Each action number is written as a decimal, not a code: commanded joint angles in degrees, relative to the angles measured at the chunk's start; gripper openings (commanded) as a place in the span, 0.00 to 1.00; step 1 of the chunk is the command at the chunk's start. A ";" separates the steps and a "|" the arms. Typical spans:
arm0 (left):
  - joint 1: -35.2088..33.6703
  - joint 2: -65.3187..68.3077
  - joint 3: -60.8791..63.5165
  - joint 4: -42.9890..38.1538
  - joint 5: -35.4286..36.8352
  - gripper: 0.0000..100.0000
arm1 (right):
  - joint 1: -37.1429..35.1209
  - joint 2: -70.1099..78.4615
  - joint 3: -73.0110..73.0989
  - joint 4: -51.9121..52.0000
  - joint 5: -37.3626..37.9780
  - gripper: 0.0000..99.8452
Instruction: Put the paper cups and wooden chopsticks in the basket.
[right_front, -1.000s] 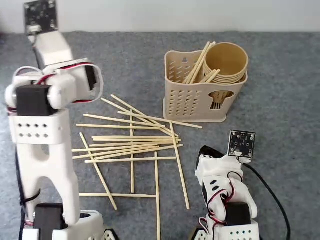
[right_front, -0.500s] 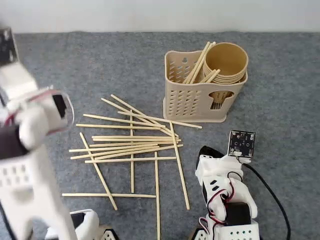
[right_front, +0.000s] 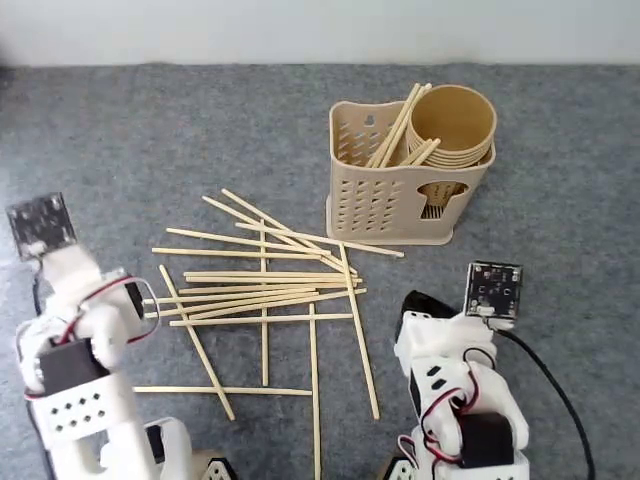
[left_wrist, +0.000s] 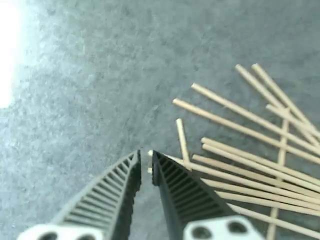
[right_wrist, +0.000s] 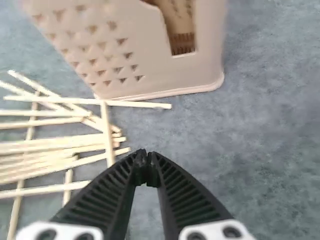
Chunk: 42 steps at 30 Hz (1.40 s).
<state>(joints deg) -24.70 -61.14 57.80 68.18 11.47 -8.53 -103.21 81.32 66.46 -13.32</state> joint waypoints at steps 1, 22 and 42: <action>-1.05 -4.84 7.87 -4.48 -0.62 0.04 | -2.51 0.31 -5.27 0.40 3.43 0.01; -5.01 -43.16 32.40 -1.67 -3.52 0.04 | -14.02 38.29 -17.85 0.66 9.14 0.01; -5.01 -42.37 33.45 -1.85 -5.89 0.04 | -35.91 71.08 -31.82 0.13 2.99 0.23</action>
<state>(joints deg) -29.36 -103.16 91.74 66.59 6.11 -42.02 -34.73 53.27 67.87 -9.54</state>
